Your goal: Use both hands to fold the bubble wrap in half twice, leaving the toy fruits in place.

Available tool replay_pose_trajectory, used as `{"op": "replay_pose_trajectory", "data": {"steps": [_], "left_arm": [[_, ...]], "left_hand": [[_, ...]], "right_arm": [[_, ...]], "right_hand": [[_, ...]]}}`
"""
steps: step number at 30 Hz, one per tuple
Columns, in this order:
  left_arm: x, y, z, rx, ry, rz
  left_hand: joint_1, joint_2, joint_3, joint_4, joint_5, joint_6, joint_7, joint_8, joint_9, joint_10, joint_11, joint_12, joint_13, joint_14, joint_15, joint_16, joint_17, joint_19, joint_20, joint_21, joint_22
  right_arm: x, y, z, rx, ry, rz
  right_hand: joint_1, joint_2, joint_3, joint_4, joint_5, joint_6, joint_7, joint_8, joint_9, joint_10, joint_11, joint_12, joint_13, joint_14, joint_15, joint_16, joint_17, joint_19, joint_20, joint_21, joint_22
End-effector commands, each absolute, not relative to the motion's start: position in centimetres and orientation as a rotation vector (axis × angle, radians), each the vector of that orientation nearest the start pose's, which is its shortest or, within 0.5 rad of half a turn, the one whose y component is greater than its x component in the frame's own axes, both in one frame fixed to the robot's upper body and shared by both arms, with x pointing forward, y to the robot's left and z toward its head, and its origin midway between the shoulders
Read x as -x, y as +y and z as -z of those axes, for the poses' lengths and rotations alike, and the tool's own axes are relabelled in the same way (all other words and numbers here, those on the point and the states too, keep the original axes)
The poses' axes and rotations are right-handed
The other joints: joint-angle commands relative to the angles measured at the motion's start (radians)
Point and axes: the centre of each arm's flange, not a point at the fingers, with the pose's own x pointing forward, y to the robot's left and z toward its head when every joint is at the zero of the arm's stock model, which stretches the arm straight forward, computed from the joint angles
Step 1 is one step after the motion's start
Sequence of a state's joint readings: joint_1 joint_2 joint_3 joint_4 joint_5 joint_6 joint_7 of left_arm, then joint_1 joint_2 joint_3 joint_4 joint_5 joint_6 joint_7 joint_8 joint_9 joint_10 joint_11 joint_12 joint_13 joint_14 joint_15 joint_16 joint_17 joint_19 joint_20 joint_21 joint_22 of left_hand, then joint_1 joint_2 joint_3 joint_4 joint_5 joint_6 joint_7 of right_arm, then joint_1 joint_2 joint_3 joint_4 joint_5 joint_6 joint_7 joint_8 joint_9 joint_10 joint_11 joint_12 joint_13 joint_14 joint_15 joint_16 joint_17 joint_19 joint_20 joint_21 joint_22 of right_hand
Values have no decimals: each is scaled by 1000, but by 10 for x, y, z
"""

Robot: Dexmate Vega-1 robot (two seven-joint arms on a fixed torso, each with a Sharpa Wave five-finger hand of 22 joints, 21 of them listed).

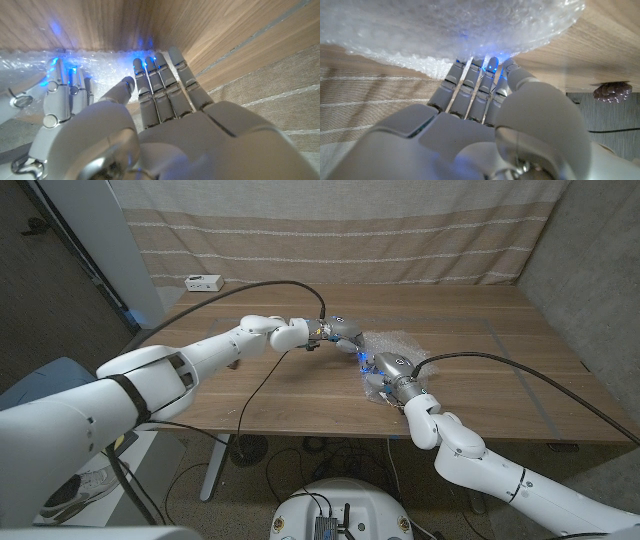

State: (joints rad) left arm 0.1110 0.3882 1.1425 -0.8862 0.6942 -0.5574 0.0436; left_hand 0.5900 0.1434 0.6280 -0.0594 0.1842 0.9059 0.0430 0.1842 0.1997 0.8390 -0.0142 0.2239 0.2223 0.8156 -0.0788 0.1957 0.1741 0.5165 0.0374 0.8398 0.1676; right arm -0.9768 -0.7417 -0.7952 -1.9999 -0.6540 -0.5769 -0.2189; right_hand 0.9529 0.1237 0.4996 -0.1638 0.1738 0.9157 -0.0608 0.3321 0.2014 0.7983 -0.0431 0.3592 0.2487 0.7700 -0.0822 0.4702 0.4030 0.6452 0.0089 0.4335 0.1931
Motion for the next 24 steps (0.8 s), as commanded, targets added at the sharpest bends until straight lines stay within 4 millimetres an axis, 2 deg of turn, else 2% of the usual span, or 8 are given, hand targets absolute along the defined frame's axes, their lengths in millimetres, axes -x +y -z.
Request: {"op": "replay_pose_trajectory", "data": {"steps": [1, 7, 12, 16, 24], "left_arm": [[-677, 55, -45, -1822, -965, 594], [-676, 56, -48, -1820, -973, 576], [-674, 59, -53, -1798, -987, 544], [-673, 62, -60, -1771, -1003, 510], [-671, 74, -75, -1659, -1038, 432]], "left_hand": [[-15, -7, 2, 7, -5, 4, -1, 6, 1, 9, 3, -5, 1, 1, -1, -1, 1, -3, 6, -5, 2], [-25, -13, 4, 3, -4, 8, -1, 8, 0, 7, 4, -7, -1, -1, -2, -4, -1, -13, 13, -14, 3], [-52, -8, 14, 0, -1, -3, 3, 6, -3, 1, 19, -12, -3, -28, 3, -10, 1, -85, 64, -52, 7], [-64, -8, 20, -6, 0, -22, 0, 1, -4, -24, 18, -20, -4, -52, 12, -14, 2, -121, 85, -71, 9], [-74, -9, 27, -15, 1, -49, -4, -2, -5, -40, 20, -21, 0, -79, 14, -16, 2, -152, 94, -88, 11]], "right_arm": [[-551, -151, 101, 1417, -499, 61], [-552, -155, 95, 1392, -534, 78], [-552, -161, 85, 1336, -580, 111], [-556, -167, 74, 1261, -549, 77], [-560, -180, 57, 1106, -581, 90]], "right_hand": [[9, -2, 5, -5, 3, -4, -3, -2, 2, -7, 0, -3, 1, -8, -85, -1, 3, 5, 1, 8, 6], [0, 7, 6, 7, 3, -6, 0, -4, 3, -15, 1, -8, 0, -20, -77, -13, 1, -2, 4, 8, 6], [-7, 10, 8, 14, 2, -17, 1, -11, 3, -30, 2, -16, -2, -37, -70, -29, -4, -8, 7, 9, 6], [-9, 9, 11, 13, 3, -40, -7, -22, 3, -63, 0, -34, -4, -70, -60, -54, -10, -24, 11, 8, 6], [-14, 6, 2, 14, 1, -95, -1, -50, 3, -120, 4, -65, -8, -120, -48, -80, -13, -44, 18, 7, 5]]}}
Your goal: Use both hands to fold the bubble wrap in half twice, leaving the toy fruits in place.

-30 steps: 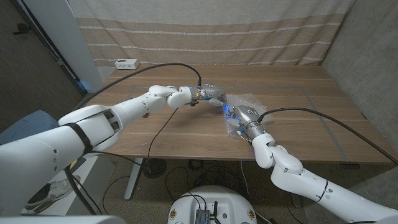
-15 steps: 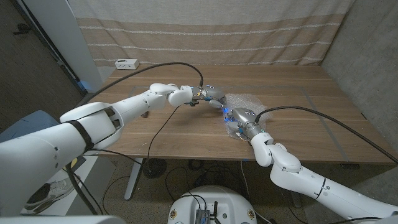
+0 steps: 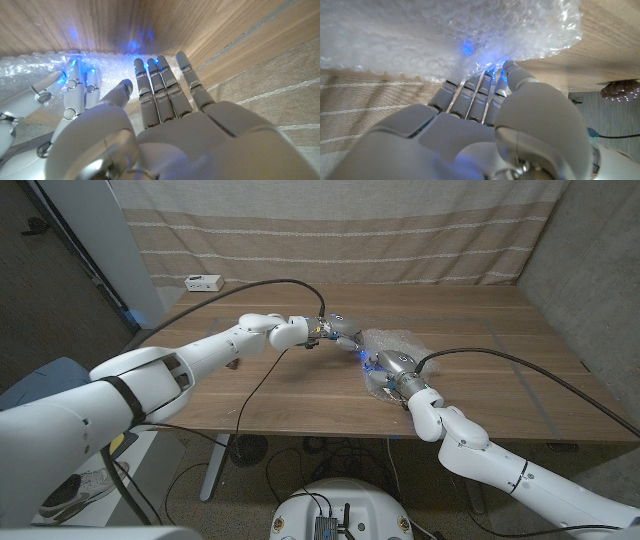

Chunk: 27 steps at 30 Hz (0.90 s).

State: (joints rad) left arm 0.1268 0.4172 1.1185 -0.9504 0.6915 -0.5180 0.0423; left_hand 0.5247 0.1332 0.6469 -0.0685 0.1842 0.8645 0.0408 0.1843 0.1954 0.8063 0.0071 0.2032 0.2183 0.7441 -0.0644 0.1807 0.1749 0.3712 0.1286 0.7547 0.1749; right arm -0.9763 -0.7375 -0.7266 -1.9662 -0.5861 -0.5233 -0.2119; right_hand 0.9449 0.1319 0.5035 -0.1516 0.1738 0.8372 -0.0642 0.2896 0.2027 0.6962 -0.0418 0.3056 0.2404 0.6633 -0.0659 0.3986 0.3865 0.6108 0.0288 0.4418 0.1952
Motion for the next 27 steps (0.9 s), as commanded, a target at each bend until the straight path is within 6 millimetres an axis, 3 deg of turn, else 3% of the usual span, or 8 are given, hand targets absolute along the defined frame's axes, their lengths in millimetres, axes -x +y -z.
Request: {"op": "replay_pose_trajectory", "data": {"steps": [1, 9, 19, 27], "left_arm": [[-671, 76, -76, -1636, -1040, 426], [-665, 88, -85, -1504, -1052, 375], [-654, 124, -88, -1235, -1007, 221], [-651, 161, -77, -969, -903, 139]], "left_hand": [[-9, 2, 9, -7, 1, -7, -2, -2, -1, -7, -2, 0, 5, -8, 0, 0, 1, -9, 2, -4, 3], [-11, 7, 18, -15, 3, -29, 4, -5, -1, -19, 6, 1, 9, -18, 5, 2, 2, -21, 8, -13, 5], [-37, 27, 29, -12, 4, -151, -10, -16, -1, -115, 17, -15, 18, -89, 31, 1, 12, -49, 17, -33, 7], [-60, 29, 30, -3, 3, -231, -10, -17, -2, -168, 28, -17, 19, -122, 45, 5, 14, -63, 22, -44, 8]], "right_arm": [[-560, -181, 55, 1084, -580, 87], [-566, -194, 40, 944, -613, 85], [-570, -211, 22, 801, -661, 107], [-575, -221, 5, 650, -704, 127]], "right_hand": [[-9, -2, -3, 3, 1, -20, 2, -9, 2, -21, 4, -13, 1, -17, -63, -10, 4, -14, -2, -3, 3], [-56, -2, -23, 27, 1, -99, 10, -49, 2, -83, 21, -46, -2, -68, -39, -42, -1, -36, 13, -3, 2], [-75, 23, -24, 41, 6, -131, 13, -65, 2, -106, 34, -59, -2, -86, -31, -52, 2, -60, 13, -9, 1], [-68, 31, -24, 35, 9, -136, 14, -68, 3, -112, 32, -62, -2, -93, -31, -48, 10, -65, 11, -9, 1]]}}
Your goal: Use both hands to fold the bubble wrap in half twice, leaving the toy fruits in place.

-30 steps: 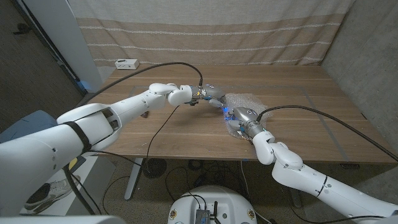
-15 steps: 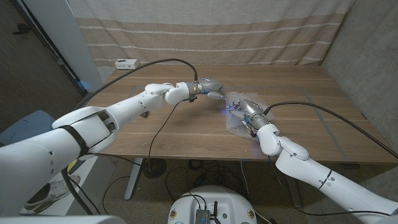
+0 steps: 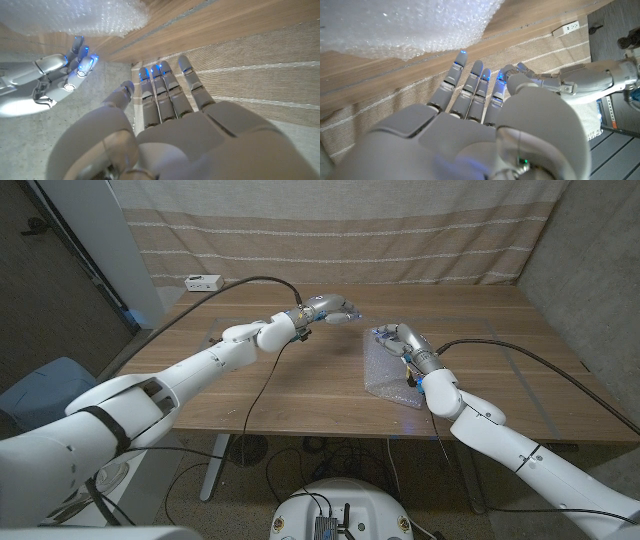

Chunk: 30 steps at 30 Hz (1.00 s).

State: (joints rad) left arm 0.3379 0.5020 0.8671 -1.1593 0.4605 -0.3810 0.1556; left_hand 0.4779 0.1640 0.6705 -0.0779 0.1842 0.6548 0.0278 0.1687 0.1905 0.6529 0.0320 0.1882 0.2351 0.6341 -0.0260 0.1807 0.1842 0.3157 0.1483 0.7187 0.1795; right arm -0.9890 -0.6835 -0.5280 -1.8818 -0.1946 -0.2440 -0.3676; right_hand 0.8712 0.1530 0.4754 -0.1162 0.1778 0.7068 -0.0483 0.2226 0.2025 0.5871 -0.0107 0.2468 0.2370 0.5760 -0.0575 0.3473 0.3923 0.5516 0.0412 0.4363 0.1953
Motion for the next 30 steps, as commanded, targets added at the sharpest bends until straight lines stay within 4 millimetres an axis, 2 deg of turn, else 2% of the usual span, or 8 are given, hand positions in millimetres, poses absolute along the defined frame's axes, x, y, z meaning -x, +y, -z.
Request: {"op": "replay_pose_trajectory", "data": {"steps": [1, 3, 9, 17, 23, 26, 30], "left_arm": [[-650, 166, -76, -943, -894, 131], [-648, 173, -73, -902, -885, 111], [-642, 192, -66, -787, -853, 78], [-635, 211, -58, -648, -828, 47], [-630, 224, -57, -545, -818, 30], [-628, 231, -56, -495, -816, 23], [-626, 240, -54, -446, -812, 20]], "left_hand": [[-14, -1, 6, 7, 3, -24, 4, -1, 3, -16, 4, -2, 2, -14, 8, 5, 5, -8, 2, -8, 4], [-19, 0, 7, 10, 4, -40, 9, -1, 3, -24, 13, -2, 2, -24, 14, 4, 6, -9, 4, -9, 4], [-26, 0, 9, 12, 4, -61, 11, 1, 2, -42, 18, -2, 1, -38, 19, 4, 5, -12, 4, -13, 4], [-36, -2, 13, 12, 5, -97, 9, 1, 1, -75, 32, -3, -1, -68, 30, 0, 4, -11, 2, -16, 4], [-47, -5, 16, 13, 6, -142, 4, -1, 0, -116, 33, -6, -4, -98, 35, -1, 3, -20, 0, -23, 5], [-53, -6, 15, 14, 5, -158, 4, -1, -1, -128, 34, -7, -5, -109, 40, 0, 3, -22, -1, -25, 4], [-70, -13, 11, 16, 4, -205, -6, 0, -3, -173, 33, -8, -10, -163, 48, -6, 2, -44, -7, -39, 4]], "right_arm": [[-576, -223, 2, 639, -711, 129], [-578, -226, -2, 611, -719, 138], [-583, -234, -11, 521, -739, 133], [-585, -240, -21, 455, -765, 144], [-586, -247, -28, 371, -779, 148], [-591, -254, -28, 294, -774, 144], [-596, -262, -29, 211, -770, 154]], "right_hand": [[6, 9, 5, -1, 5, -5, -2, -1, 3, -3, 2, -4, 1, -5, -39, 2, 4, -6, -1, -3, 1], [6, 10, 5, -1, 5, -4, -2, -1, 3, -3, 2, -4, 1, -6, -38, 2, 4, -7, -1, -3, 1], [11, 17, 7, -5, 8, 3, 0, 1, 3, 0, 2, -4, 1, -8, -41, 4, 7, -13, -3, -4, 1], [13, 19, 10, -7, 10, 12, 6, 4, 3, 8, 1, -2, 1, -7, -40, 3, 7, -17, -3, -4, 1], [11, 15, 10, -8, 10, 18, 9, 6, 4, 14, 3, -1, 1, -3, -42, 1, 5, -17, -2, -3, 1], [6, 15, 9, -5, 10, 20, 10, 6, 4, 15, 4, -1, 1, -2, -42, 2, 5, -19, -3, -3, 1], [-13, 11, -5, 7, 7, 18, 15, 4, 4, 15, 12, -3, 0, -4, -38, 5, 11, -29, 0, -5, 0]]}}
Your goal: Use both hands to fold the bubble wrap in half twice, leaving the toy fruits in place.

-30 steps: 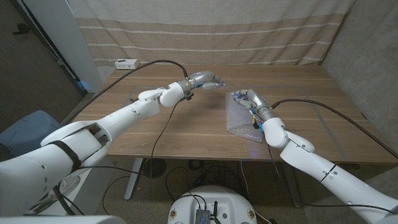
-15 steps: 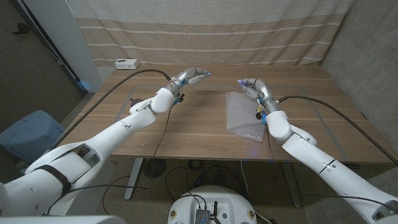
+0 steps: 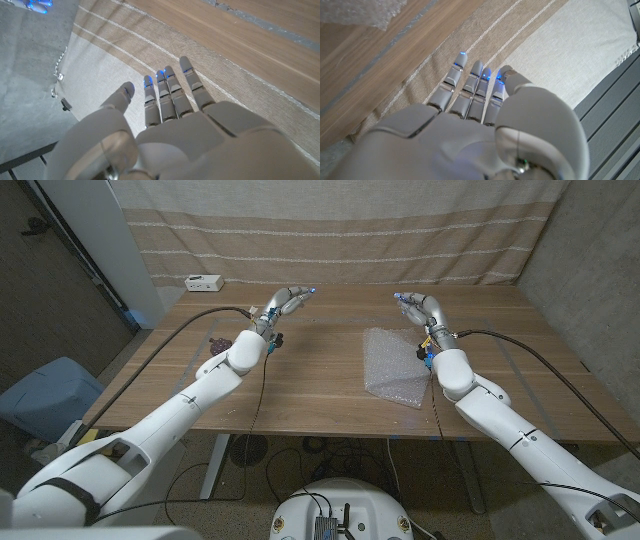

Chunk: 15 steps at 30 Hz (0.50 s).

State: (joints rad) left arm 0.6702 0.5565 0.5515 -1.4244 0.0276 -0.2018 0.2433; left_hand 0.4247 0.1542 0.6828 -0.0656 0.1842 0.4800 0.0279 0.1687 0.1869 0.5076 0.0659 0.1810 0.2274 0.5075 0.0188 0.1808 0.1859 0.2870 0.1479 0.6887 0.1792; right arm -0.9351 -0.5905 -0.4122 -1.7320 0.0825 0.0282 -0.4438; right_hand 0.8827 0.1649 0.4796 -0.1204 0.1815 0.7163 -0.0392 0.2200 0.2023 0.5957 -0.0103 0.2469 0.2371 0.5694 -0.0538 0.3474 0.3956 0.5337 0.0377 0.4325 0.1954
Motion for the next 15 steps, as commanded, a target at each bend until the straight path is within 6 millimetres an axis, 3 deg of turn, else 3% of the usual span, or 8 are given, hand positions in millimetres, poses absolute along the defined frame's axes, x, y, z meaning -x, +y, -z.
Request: {"op": "replay_pose_trajectory", "data": {"steps": [1, 5, 9, 13, 15], "left_arm": [[-627, 243, -53, -429, -808, 20], [-629, 252, -48, -374, -786, 26], [-632, 260, -42, -329, -768, 30], [-635, 268, -38, -281, -752, 30], [-637, 273, -37, -269, -743, 30]], "left_hand": [[-22, -1, 0, 6, 4, -47, -12, -1, 0, -39, 0, 0, -4, -54, 7, -7, 0, -21, -10, -13, 4], [-35, 3, 1, 11, 3, -83, -11, 0, -2, -78, 3, -2, -10, -92, 7, -7, -1, -41, -20, -26, 3], [-43, 2, 6, 7, 3, -121, -14, 0, -4, -135, -2, -5, -18, -168, 6, -14, -6, -65, -40, -44, 2], [-52, 1, 7, 2, 1, -174, -25, -3, -6, -194, -17, -6, -27, -233, -1, -13, -9, -94, -61, -64, 1], [-59, 0, 4, 4, -1, -197, -29, -4, -7, -213, -18, -6, -30, -256, 1, -13, -9, -100, -70, -69, 0]], "right_arm": [[-597, -264, -29, 195, -767, 154], [-603, -270, -29, 131, -758, 157], [-610, -275, -28, 88, -755, 156], [-616, -279, -28, 53, -762, 192], [-616, -281, -29, 63, -761, 225]], "right_hand": [[-28, -3, -12, 12, 3, 6, 8, 5, 4, 6, 11, -3, 0, 1, -42, 5, 8, -12, 4, -1, 0], [-35, -6, -17, 14, 2, 1, 9, 2, 4, -3, 15, -8, 0, -4, -37, 3, 10, -17, 5, -2, 0], [-50, -19, -21, 11, 3, -25, 9, -9, 4, -50, 21, -31, -2, -50, -21, -28, -4, -37, -3, -8, -1], [-100, -17, -34, 37, 4, -71, 19, -28, 2, -69, 41, -42, -9, -82, 14, -56, -22, -50, -6, -16, -7], [-109, -17, -35, 39, 5, -84, 21, -32, 1, -75, 46, -45, -12, -91, 21, -66, -29, -56, -2, -19, -9]]}}
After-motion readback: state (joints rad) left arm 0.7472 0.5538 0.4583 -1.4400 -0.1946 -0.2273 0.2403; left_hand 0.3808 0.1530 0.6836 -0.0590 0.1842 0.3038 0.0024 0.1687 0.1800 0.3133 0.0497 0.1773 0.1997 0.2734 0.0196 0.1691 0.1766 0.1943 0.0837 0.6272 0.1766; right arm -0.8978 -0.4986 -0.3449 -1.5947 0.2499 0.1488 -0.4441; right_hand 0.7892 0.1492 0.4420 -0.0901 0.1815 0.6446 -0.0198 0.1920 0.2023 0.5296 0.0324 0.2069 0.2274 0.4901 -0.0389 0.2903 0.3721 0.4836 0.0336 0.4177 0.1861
